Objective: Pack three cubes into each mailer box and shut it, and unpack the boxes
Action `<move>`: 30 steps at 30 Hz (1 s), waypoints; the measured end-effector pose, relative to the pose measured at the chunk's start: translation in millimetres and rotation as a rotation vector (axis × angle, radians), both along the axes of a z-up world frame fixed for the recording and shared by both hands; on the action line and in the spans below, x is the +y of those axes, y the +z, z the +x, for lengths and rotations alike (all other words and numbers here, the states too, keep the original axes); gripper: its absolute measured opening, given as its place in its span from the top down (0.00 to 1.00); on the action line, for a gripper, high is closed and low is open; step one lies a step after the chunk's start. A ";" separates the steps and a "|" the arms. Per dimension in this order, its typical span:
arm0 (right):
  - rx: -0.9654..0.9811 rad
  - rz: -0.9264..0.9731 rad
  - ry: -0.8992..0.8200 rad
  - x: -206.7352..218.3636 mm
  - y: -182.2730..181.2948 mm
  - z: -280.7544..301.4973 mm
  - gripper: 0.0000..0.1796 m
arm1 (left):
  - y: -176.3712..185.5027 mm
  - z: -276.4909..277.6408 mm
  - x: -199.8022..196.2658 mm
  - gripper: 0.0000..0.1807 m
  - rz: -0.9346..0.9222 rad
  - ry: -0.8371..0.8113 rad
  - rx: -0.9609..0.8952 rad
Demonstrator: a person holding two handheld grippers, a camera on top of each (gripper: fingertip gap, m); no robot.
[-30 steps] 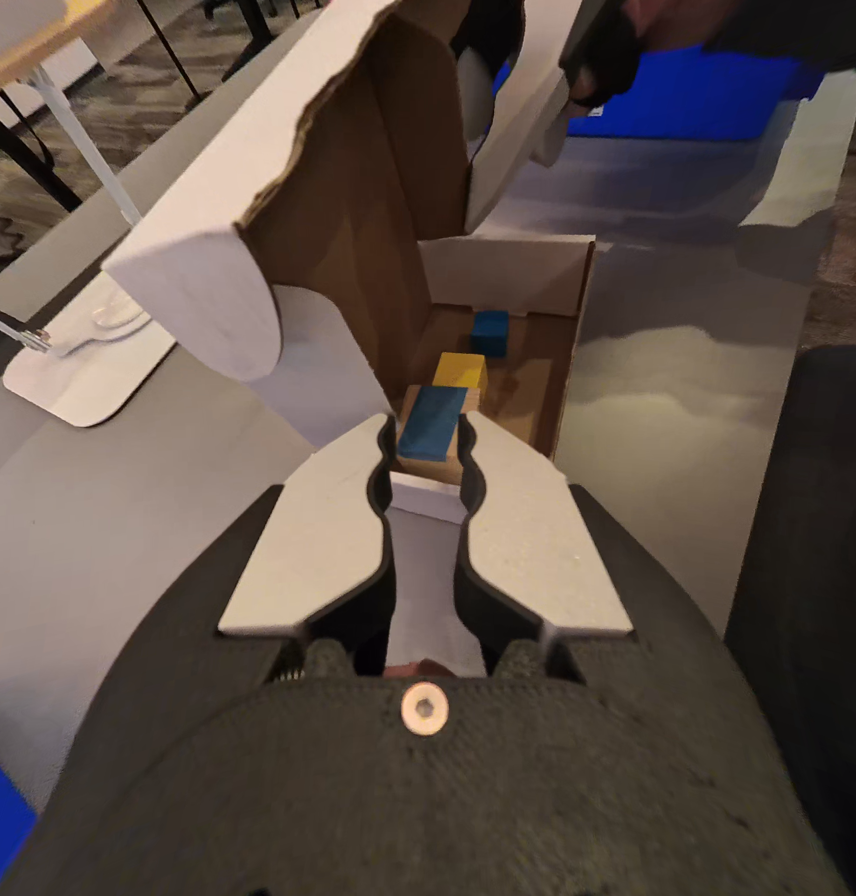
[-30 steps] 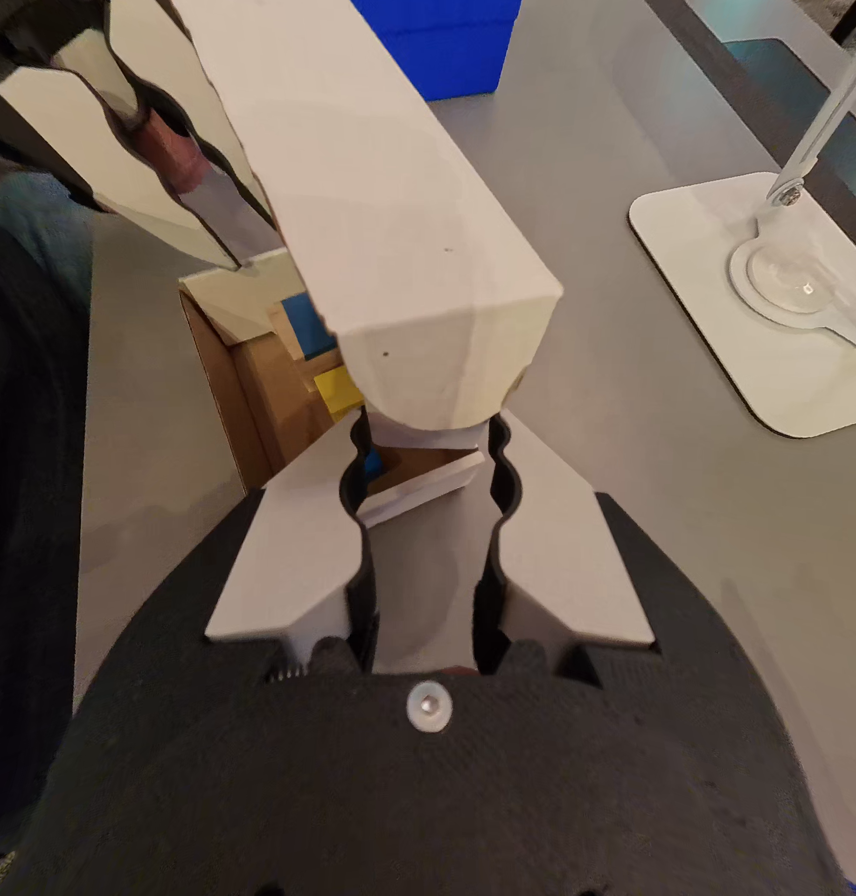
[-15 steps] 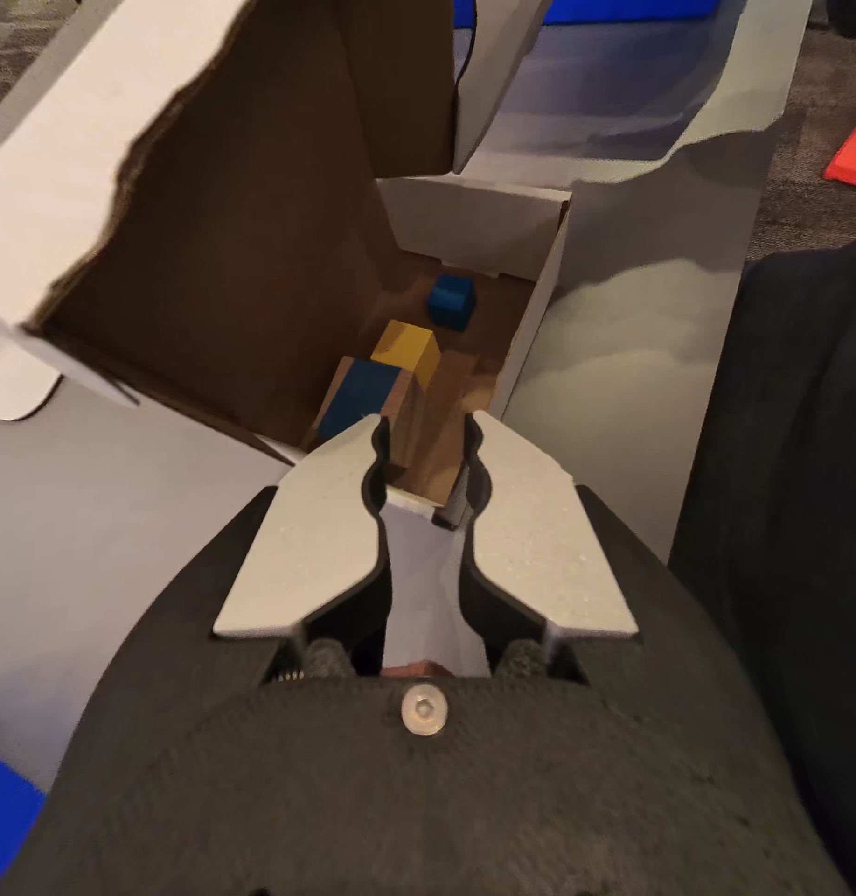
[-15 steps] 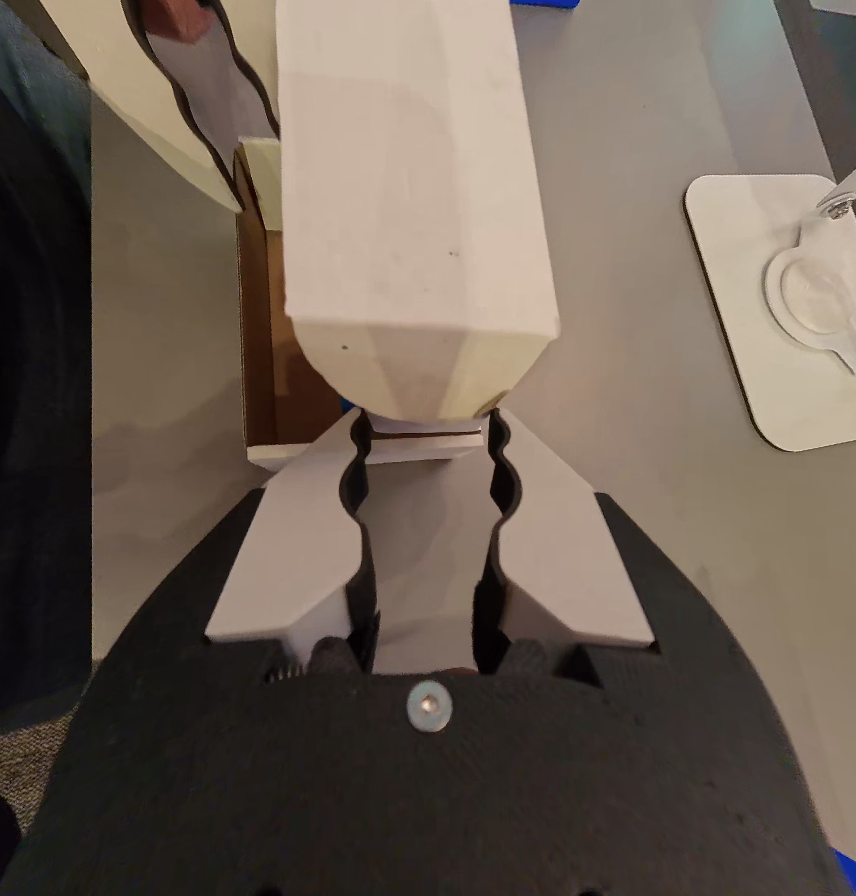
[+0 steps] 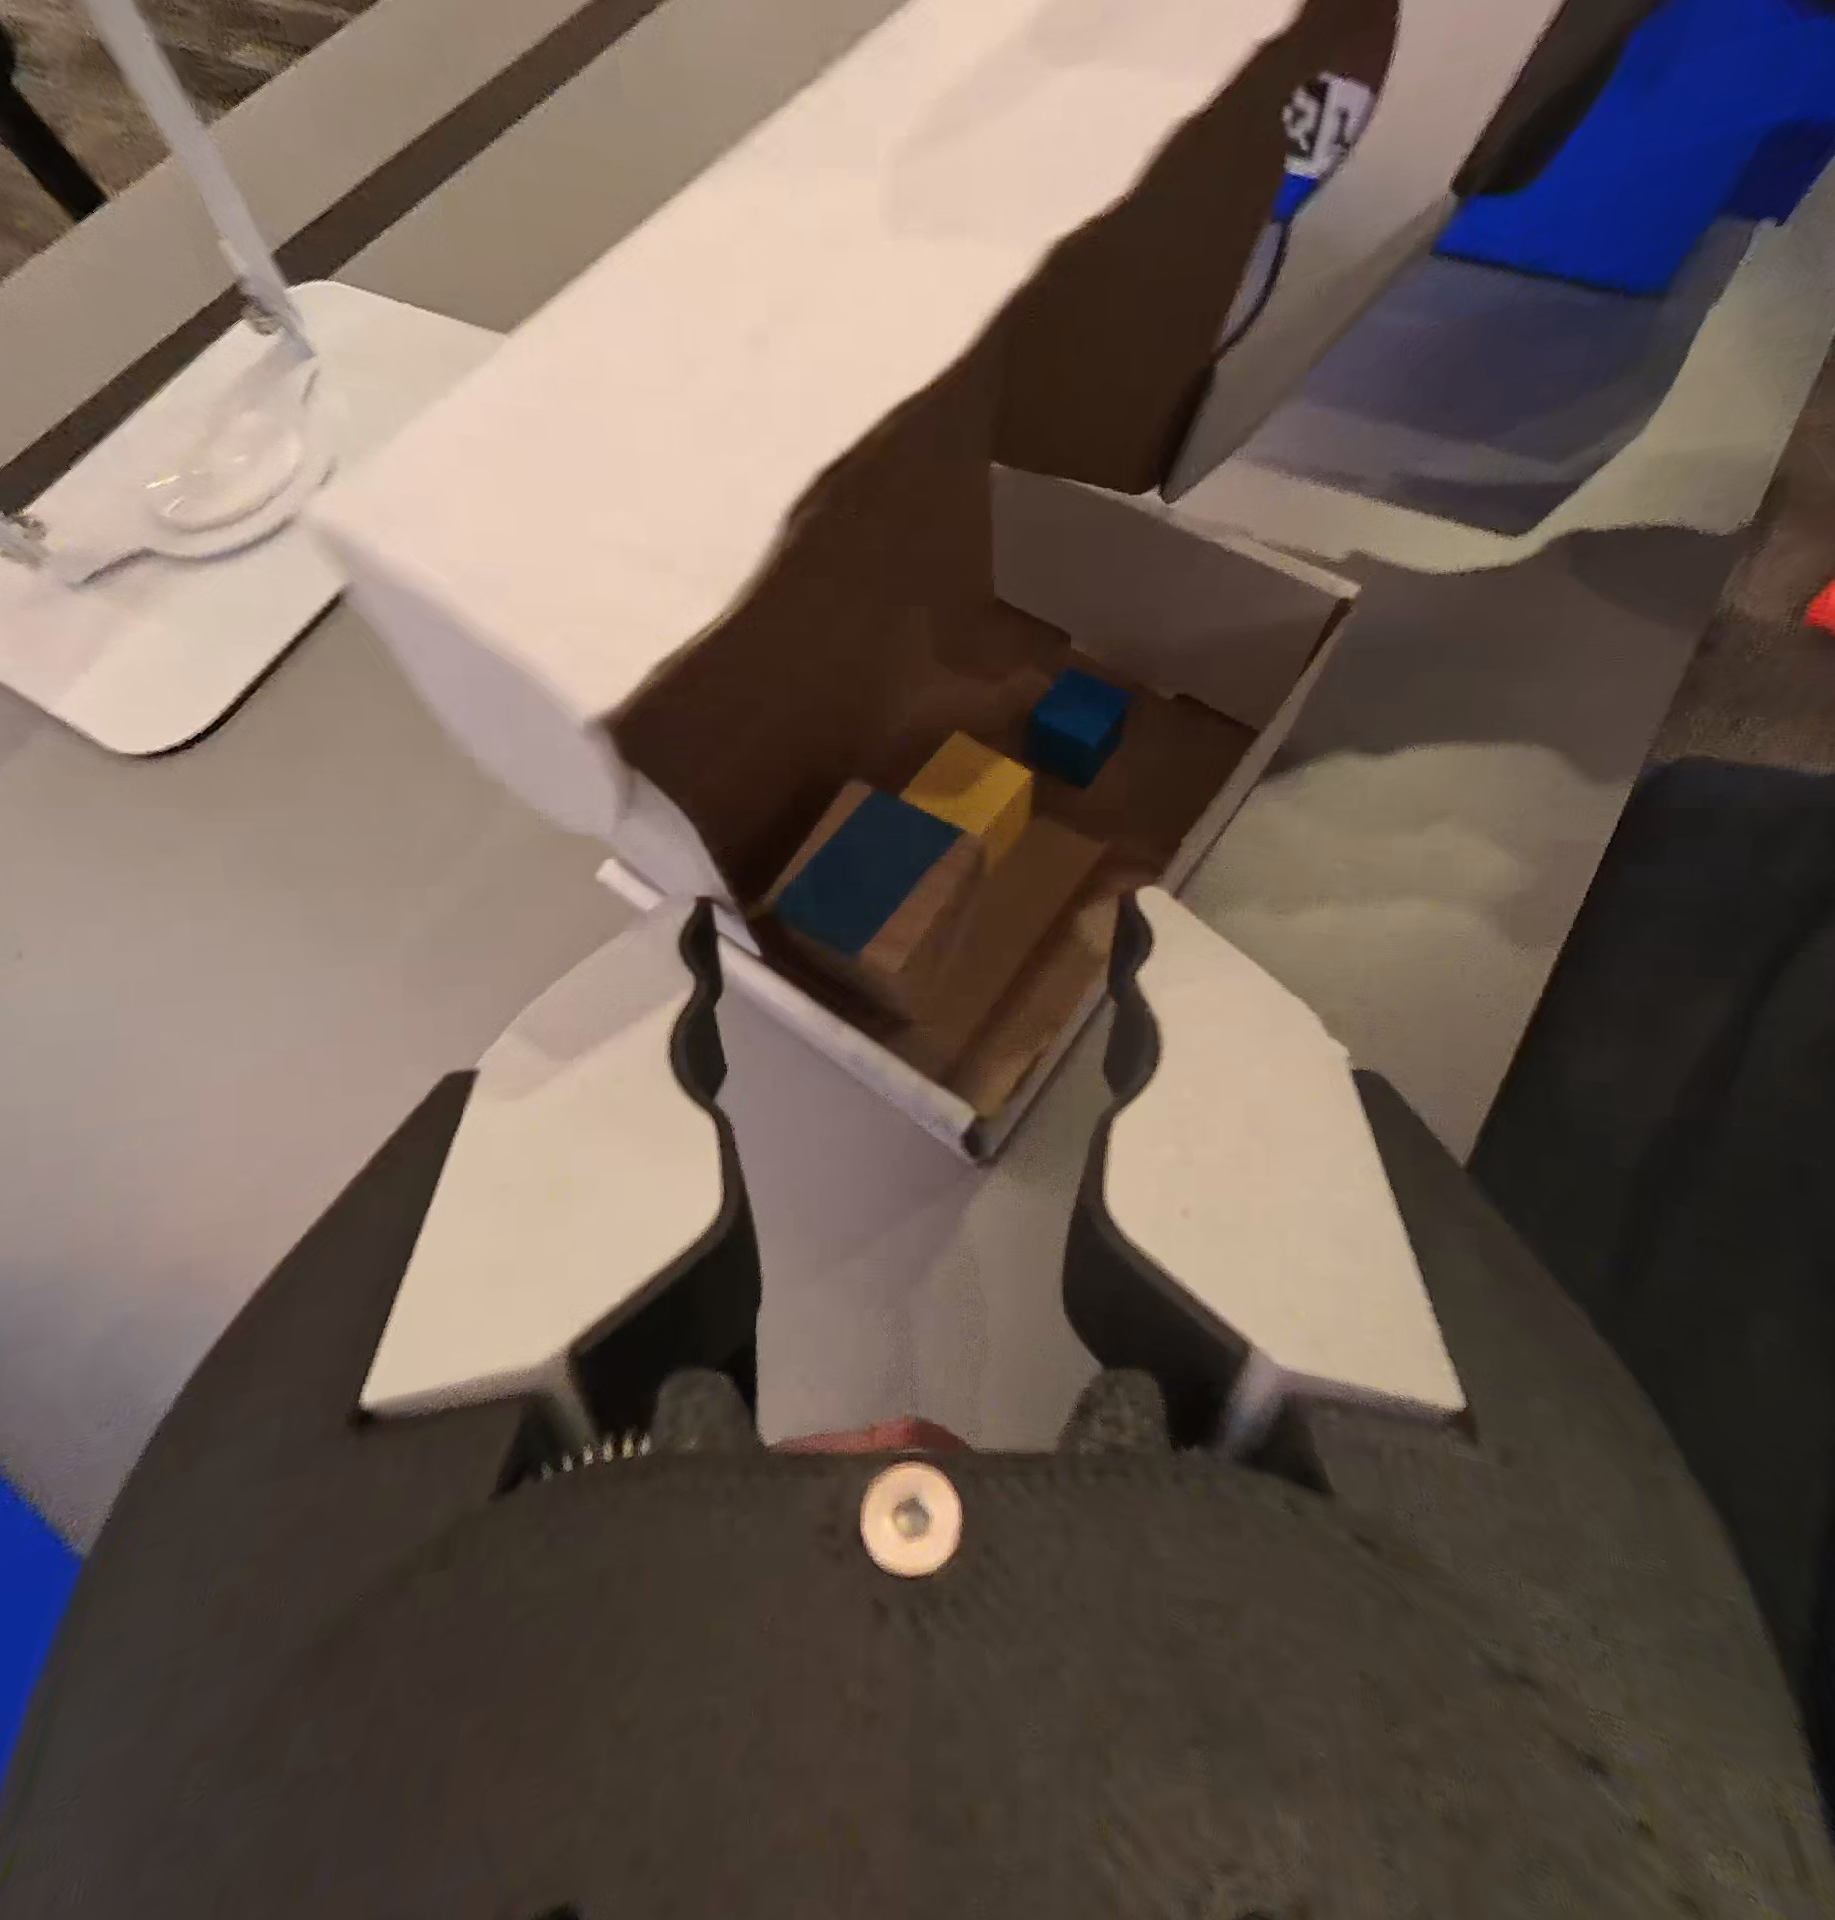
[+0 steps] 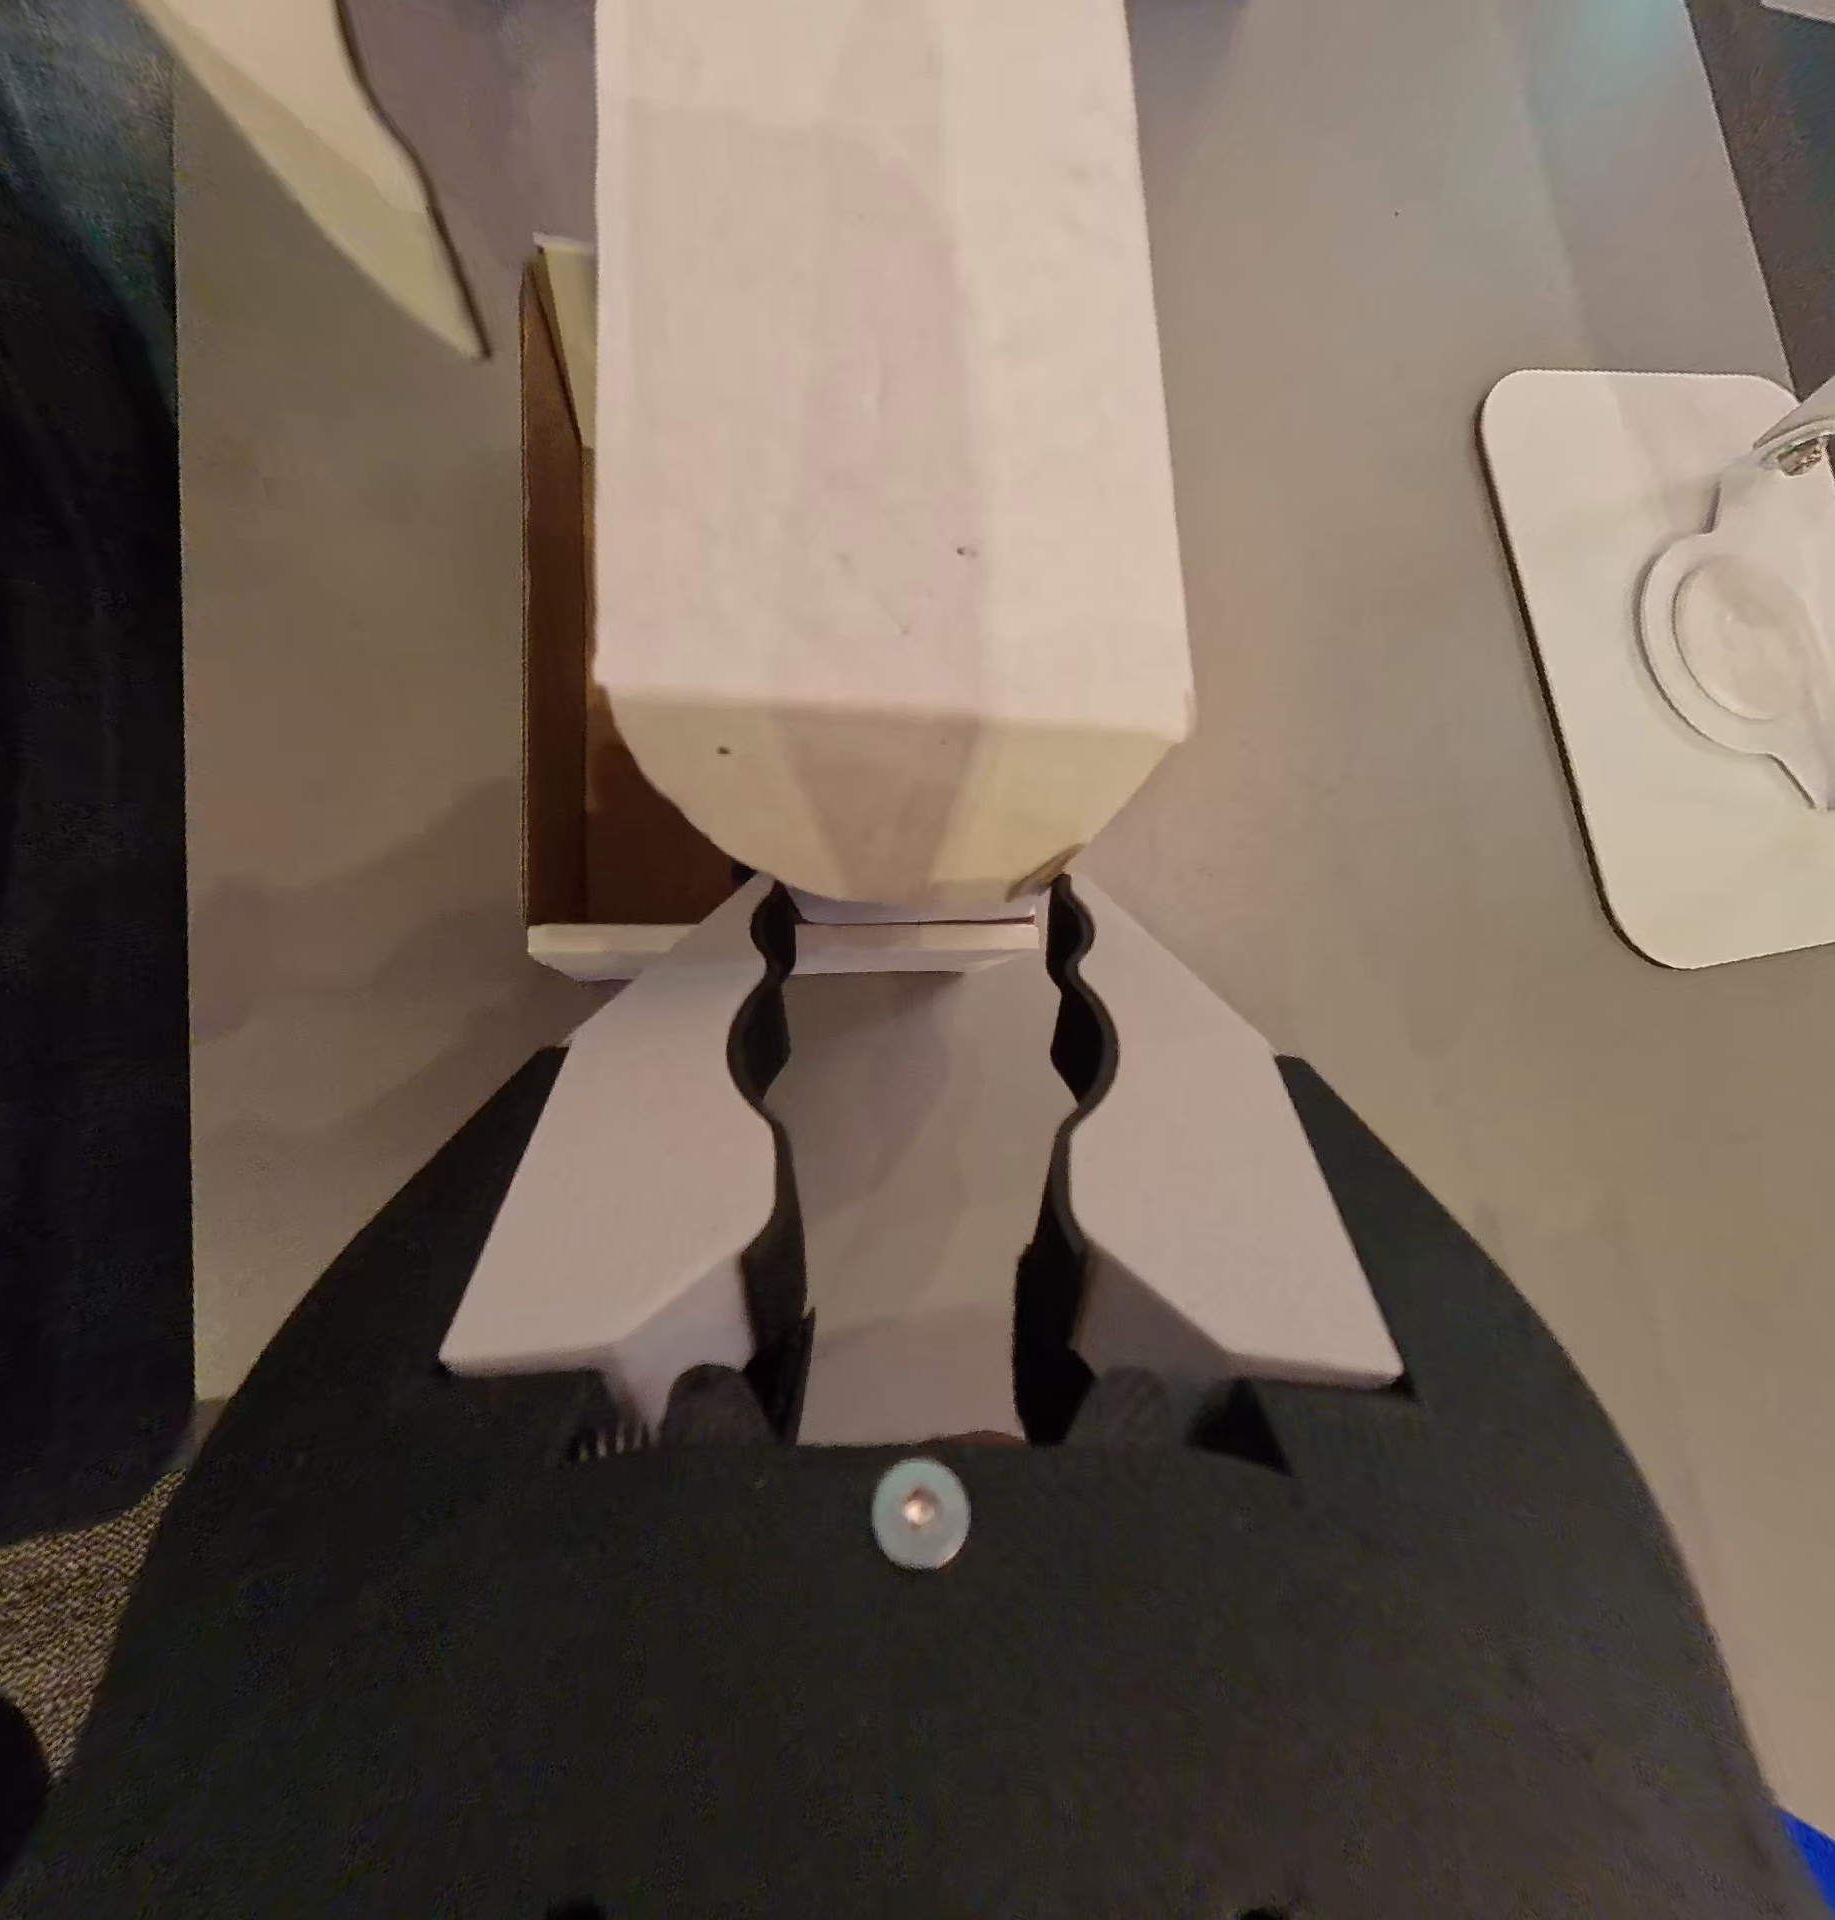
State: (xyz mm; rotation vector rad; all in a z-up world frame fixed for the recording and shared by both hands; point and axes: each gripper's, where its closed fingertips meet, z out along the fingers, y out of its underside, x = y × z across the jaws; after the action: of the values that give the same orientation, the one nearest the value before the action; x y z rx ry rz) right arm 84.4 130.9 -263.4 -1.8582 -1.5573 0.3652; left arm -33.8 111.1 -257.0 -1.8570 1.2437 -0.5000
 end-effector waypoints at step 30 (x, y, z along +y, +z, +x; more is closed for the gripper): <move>-0.013 -0.074 0.057 -34.2 29.8 -18.9 0.69 | 27.5 -18.9 1.4 0.54 0.084 -0.022 0.076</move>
State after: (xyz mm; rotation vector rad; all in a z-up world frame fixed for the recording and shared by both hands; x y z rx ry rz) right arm 65.5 96.7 -233.6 -1.8788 -1.6279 0.4430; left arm -52.6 112.5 -229.5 -1.8081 1.3166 -0.3863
